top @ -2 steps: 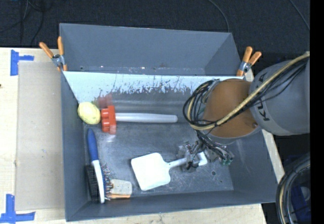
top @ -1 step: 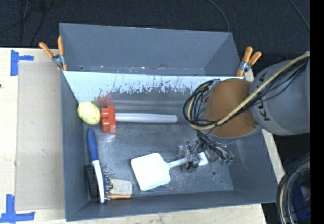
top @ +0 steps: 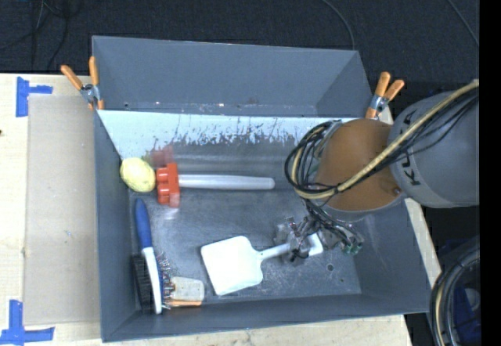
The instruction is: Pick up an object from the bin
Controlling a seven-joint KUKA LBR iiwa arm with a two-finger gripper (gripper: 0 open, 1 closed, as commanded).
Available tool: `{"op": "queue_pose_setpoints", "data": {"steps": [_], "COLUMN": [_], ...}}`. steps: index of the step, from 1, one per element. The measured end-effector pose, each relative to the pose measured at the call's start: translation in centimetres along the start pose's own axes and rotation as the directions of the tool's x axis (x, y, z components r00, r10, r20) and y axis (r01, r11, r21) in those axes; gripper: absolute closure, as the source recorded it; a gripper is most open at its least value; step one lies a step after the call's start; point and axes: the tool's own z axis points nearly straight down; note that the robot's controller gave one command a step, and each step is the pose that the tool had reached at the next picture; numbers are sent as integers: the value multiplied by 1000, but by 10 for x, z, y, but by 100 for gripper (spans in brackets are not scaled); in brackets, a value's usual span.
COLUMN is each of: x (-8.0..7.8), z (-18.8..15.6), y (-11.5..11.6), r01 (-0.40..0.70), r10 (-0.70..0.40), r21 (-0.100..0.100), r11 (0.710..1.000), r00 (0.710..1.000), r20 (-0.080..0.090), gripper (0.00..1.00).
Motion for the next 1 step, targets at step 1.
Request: {"op": "queue_pose_setpoints", "data": {"steps": [1], "x": [1], "z": [-12], "y": [1], "r01": [0], "r10": [0], "r21": [-1], "r11": [1000], "r00": [1000], "r20": [-4], "gripper": [100]}}
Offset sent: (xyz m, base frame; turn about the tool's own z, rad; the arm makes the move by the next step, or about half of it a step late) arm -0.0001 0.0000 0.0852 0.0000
